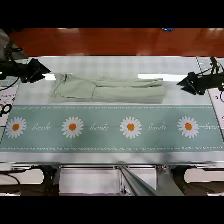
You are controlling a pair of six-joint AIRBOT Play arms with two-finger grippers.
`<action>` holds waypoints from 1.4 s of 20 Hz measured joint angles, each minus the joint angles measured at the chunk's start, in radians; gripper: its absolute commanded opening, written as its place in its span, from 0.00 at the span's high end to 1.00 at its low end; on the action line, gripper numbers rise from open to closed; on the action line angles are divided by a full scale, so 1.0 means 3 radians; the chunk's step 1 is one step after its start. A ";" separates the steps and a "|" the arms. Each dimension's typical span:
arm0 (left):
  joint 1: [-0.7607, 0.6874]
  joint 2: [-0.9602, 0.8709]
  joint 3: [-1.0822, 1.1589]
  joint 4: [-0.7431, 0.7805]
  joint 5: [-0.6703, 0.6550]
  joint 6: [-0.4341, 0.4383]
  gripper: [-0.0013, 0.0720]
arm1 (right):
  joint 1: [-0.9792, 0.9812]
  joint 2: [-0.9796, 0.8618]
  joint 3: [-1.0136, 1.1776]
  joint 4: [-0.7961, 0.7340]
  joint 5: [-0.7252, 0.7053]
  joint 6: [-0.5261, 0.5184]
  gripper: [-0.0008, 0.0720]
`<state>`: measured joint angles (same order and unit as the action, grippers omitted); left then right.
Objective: Fold the shirts.
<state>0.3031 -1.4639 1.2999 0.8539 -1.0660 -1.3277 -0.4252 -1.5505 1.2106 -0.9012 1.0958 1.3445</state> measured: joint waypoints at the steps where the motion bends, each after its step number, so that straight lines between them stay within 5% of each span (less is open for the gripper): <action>1: -0.0041 0.0238 -0.0290 0.0019 0.0151 0.0017 0.29 | -0.0024 0.0046 -0.0186 0.0032 -0.0150 0.0042 0.42; 10: -0.0483 0.1113 -0.1653 0.0055 0.0880 0.0075 0.29 | -0.0084 -0.0270 -0.0554 0.1256 -0.0577 -0.0417 0.42; 21: -0.0559 0.1156 -0.1747 -0.0057 0.0951 0.0074 0.29 | 0.0392 -0.0863 0.0020 0.1308 -0.0329 -0.0284 0.42; 23: -0.0559 0.1156 -0.1747 -0.0072 0.0951 0.0074 0.29 | 0.0506 -0.0961 0.0181 0.1278 -0.0324 -0.0224 0.55; 25: -0.0559 0.1156 -0.1747 -0.0083 0.0951 0.0074 0.29 | 0.0608 -0.1048 0.0328 0.1199 -0.0348 -0.0151 0.94; 28: -0.0559 0.1156 -0.1747 -0.0092 0.0950 0.0072 0.29 | 0.0703 -0.1071 0.0479 0.1169 -0.0332 -0.0131 0.94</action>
<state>0.1352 -1.1172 0.7757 0.8265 -0.7811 -1.3060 -0.2142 -1.8717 1.3544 -0.5507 0.9962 1.3052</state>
